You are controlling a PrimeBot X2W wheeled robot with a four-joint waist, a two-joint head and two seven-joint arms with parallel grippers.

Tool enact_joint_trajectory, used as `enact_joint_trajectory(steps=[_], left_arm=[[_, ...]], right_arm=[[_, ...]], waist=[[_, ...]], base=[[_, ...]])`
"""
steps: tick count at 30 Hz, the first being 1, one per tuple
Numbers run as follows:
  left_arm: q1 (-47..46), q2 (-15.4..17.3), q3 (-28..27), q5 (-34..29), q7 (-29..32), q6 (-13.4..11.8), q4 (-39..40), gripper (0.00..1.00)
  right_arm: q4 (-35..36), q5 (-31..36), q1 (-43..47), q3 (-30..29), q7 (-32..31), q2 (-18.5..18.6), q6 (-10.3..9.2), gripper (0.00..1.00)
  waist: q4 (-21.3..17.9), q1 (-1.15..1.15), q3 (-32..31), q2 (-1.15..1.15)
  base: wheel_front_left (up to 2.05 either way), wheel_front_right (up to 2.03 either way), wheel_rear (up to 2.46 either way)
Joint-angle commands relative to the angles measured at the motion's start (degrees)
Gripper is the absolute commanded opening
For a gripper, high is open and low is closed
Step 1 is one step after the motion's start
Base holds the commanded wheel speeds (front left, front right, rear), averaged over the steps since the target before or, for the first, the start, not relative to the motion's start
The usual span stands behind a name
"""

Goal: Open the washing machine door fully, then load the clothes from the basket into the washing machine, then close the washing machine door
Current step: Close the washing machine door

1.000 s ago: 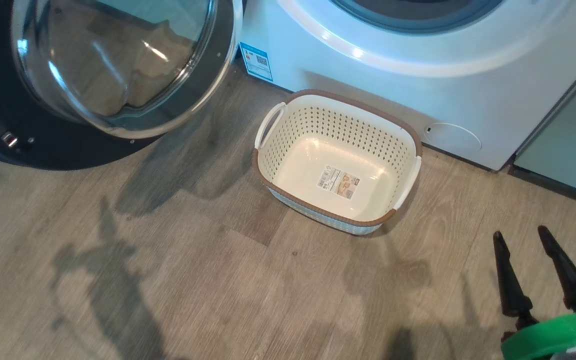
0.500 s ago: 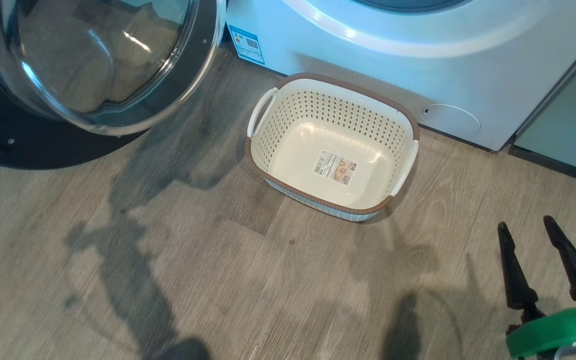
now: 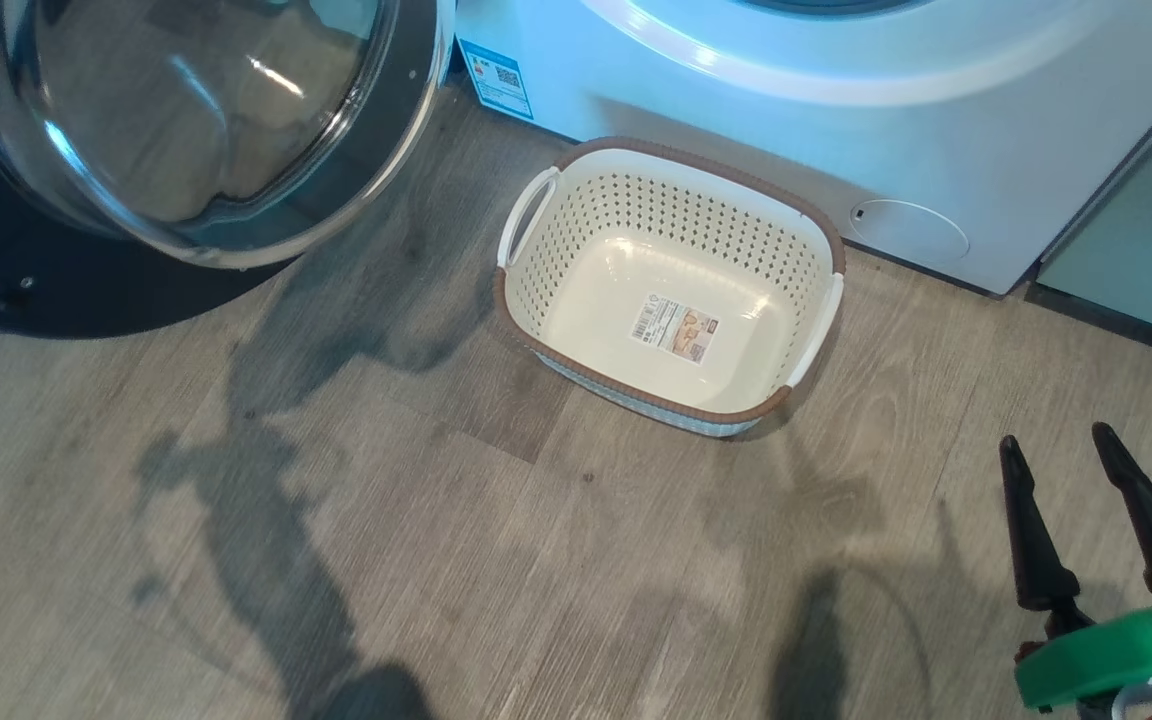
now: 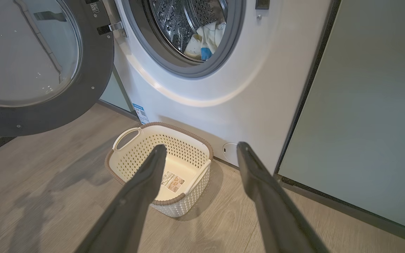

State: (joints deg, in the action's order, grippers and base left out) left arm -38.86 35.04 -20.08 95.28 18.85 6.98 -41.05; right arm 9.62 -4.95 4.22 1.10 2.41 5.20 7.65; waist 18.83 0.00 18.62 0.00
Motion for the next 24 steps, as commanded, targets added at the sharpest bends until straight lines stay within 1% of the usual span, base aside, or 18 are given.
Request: enact_joint_trajectory(steps=[1,9,24], left_arm=[[-1.58,3.25,-0.71,-0.59,1.42,0.5,1.63,0.0],[-2.26,2.58,-0.79,-0.04,3.5,0.5,2.31,0.0],[-1.54,1.02,-0.35,3.49,14.29,0.5,4.51,0.0]], right_arm=[[2.04,0.58,-1.86,1.0,-0.27,1.02,-0.16,1.0],[1.72,0.53,-2.2,1.15,-0.18,0.88,-0.16,1.0],[0.9,0.4,-2.65,1.48,-0.02,0.56,-0.16,1.0]], waist=[[0.02,0.0,0.14,0.0],[0.11,0.0,0.15,0.0],[0.99,0.0,-0.71,0.0]], base=[[0.0,0.0,0.0],[0.0,0.0,0.0],[0.0,0.0,0.0]])
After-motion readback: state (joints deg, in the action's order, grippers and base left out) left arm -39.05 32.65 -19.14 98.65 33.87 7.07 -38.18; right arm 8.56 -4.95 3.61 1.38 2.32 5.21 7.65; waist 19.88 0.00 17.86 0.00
